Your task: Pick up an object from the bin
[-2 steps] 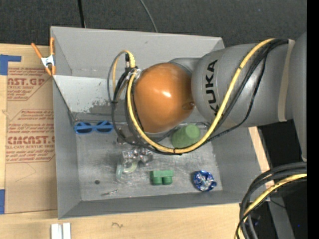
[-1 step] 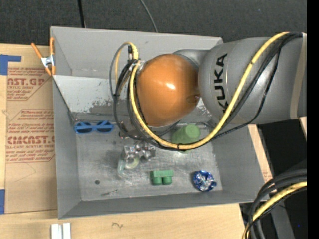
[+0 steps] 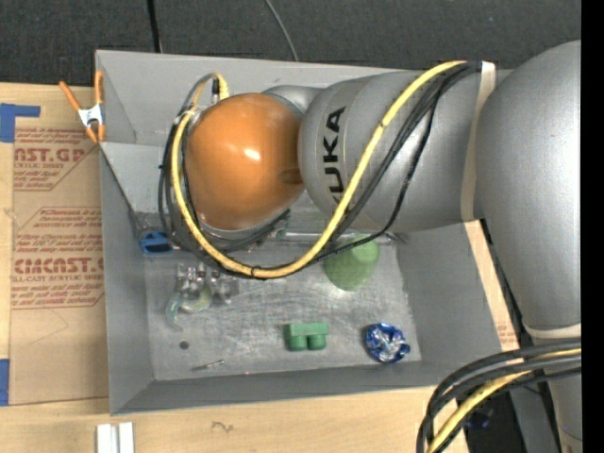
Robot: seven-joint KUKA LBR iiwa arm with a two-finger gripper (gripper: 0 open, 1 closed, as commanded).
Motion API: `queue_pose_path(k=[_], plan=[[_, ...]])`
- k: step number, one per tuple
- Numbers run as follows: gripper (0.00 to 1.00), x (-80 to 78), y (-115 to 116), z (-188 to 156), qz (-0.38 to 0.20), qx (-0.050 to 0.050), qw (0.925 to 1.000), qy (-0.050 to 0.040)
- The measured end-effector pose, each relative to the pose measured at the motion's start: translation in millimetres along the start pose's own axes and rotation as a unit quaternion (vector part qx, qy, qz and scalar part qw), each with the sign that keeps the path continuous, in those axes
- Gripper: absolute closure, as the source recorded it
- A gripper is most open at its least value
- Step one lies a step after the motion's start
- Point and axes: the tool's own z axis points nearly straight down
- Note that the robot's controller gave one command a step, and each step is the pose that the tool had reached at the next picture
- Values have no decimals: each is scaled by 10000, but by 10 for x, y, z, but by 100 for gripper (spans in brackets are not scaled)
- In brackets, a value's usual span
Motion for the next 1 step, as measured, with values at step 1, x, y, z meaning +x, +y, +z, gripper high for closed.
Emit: queue_pose_path(k=[1], plan=[[100, 86, -146, -504, -66, 32, 10000, 5]])
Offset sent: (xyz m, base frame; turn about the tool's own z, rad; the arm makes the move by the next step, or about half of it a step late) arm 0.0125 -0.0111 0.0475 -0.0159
